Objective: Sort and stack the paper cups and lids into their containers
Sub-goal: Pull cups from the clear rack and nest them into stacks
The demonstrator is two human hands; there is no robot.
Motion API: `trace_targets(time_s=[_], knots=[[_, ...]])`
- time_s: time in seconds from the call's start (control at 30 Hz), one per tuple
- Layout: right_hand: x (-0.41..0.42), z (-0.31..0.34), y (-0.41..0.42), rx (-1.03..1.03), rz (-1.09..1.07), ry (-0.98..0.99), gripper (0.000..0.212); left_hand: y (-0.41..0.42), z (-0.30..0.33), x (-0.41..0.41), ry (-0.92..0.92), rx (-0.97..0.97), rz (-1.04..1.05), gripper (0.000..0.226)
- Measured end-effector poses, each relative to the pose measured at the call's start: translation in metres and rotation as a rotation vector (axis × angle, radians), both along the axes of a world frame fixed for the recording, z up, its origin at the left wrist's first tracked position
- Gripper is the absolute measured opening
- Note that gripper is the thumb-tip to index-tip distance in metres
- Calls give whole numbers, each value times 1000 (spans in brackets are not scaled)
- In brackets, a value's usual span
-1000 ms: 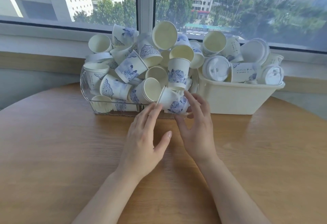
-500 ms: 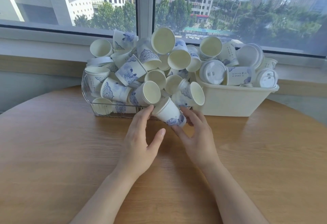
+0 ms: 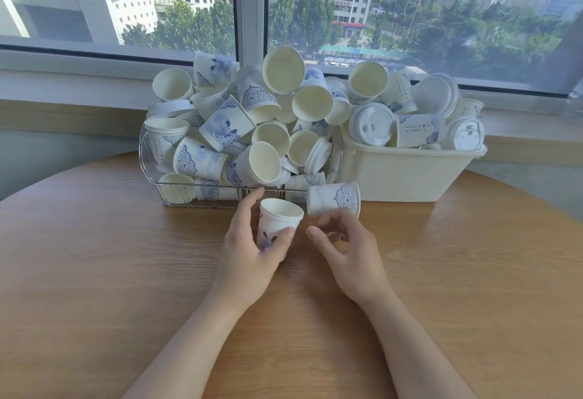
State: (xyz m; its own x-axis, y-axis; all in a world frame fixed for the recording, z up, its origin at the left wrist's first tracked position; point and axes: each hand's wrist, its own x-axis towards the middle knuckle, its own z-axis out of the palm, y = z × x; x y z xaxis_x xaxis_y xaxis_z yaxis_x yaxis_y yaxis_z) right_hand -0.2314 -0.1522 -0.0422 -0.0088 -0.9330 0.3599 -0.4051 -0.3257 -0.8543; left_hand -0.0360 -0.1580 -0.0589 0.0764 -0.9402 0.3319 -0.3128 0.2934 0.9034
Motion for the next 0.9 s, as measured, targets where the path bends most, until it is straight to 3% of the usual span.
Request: trace_targets(time_s=[0.23,0.4,0.6,0.7,0.9], knots=[[-17,-3,7,27,-235,-67,26,10,6,-2,-33,-42,-20,78],[-27,-13,0,68,-383,104,58,14,7,6,-162,-77,0,70],[-43,-12,-8,117,-544,194,74,13,7,9,-195,-105,-6,67],[-53,-11,-18,150,-591,194,65,12,5,8,-212,-102,-25,69],[-51,-13,-18,66,-581,224,19,11,7,8,-212,-96,-27,69]])
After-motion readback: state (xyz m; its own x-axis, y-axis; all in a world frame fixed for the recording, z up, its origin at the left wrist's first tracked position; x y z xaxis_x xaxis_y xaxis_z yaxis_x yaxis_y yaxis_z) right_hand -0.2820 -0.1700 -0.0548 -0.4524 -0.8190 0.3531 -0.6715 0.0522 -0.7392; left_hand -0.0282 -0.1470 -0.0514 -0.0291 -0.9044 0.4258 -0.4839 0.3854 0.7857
